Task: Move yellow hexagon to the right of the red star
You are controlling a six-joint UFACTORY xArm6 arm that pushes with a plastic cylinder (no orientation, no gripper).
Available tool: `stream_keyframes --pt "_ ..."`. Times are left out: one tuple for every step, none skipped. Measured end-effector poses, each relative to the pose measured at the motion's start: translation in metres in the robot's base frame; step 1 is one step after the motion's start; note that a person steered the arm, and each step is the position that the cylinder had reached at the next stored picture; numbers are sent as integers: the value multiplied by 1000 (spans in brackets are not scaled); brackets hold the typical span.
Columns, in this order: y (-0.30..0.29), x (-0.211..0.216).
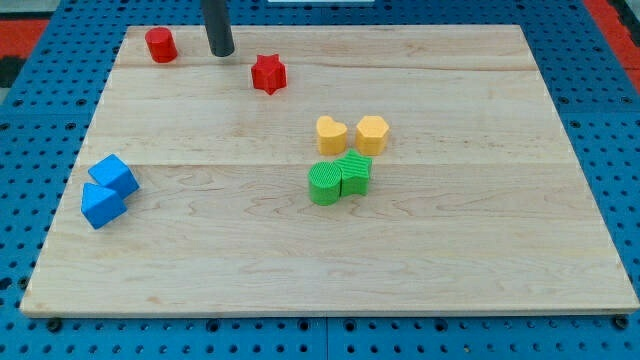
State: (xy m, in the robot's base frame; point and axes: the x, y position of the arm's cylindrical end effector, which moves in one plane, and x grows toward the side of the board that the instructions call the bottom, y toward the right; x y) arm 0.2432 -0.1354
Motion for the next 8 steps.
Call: stream_keyframes --pt "-1 -1" --pt "49 24" --pt "85 54" --pt "108 70" --pt "132 47" --pt "185 59" --pt "214 86" --pt "241 127"
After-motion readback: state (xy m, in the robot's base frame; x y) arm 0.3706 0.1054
